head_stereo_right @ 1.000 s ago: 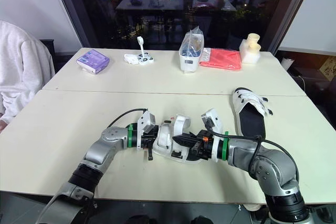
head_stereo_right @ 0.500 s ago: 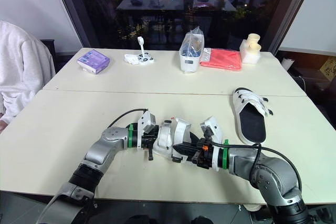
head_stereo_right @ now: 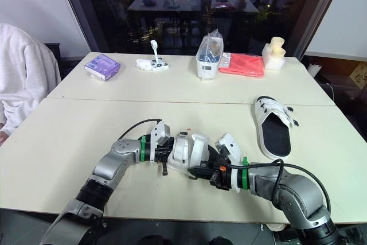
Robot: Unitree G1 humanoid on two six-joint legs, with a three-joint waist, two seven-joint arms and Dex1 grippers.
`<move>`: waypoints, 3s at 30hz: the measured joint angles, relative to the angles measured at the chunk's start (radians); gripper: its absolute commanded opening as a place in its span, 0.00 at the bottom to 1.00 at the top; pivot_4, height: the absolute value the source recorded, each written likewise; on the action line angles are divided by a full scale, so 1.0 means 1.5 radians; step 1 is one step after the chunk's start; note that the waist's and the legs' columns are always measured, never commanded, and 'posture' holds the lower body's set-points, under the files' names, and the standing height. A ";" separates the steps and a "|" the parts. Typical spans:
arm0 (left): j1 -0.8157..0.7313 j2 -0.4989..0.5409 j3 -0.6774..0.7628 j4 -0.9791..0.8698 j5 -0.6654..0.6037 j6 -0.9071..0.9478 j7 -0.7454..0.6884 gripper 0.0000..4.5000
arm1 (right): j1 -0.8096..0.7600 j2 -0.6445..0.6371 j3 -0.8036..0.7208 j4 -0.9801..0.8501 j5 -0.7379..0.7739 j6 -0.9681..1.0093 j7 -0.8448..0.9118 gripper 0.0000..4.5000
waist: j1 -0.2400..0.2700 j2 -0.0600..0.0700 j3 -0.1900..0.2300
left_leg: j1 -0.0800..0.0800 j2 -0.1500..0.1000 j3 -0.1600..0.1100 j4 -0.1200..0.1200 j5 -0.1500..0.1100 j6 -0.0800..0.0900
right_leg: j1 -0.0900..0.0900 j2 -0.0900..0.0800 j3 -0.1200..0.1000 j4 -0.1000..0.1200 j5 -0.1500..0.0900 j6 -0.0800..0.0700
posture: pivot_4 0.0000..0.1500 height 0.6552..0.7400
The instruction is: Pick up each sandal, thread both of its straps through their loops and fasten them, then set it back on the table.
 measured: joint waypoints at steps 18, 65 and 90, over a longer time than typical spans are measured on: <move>-0.005 -0.024 0.007 0.018 -0.002 0.000 0.023 0.00 | 0.177 -0.049 -0.082 -0.078 0.100 0.064 -0.030 0.99 | 0.001 0.000 0.000 | 0.000 0.000 -0.001 0.005 0.000 0.001 | 0.003 0.000 0.000 0.000 -0.002 -0.003 | 1.00 1.00; 0.013 -0.026 0.006 -0.012 -0.006 0.018 0.058 0.00 | 0.040 0.050 0.029 0.101 -0.032 -0.005 0.015 0.02 | 0.001 0.000 0.000 | 0.000 0.000 -0.001 0.008 -0.001 0.002 | 0.003 -0.001 0.000 0.000 -0.002 -0.003 | 1.00 1.00; 0.015 -0.024 -0.008 -0.021 -0.009 0.017 0.050 0.00 | 0.185 -0.226 -0.002 -0.063 -0.078 -0.081 0.182 0.02 | 0.002 0.001 0.000 | -0.001 0.000 -0.002 0.007 -0.004 0.005 | 0.007 -0.001 -0.002 -0.009 -0.002 -0.003 | 1.00 1.00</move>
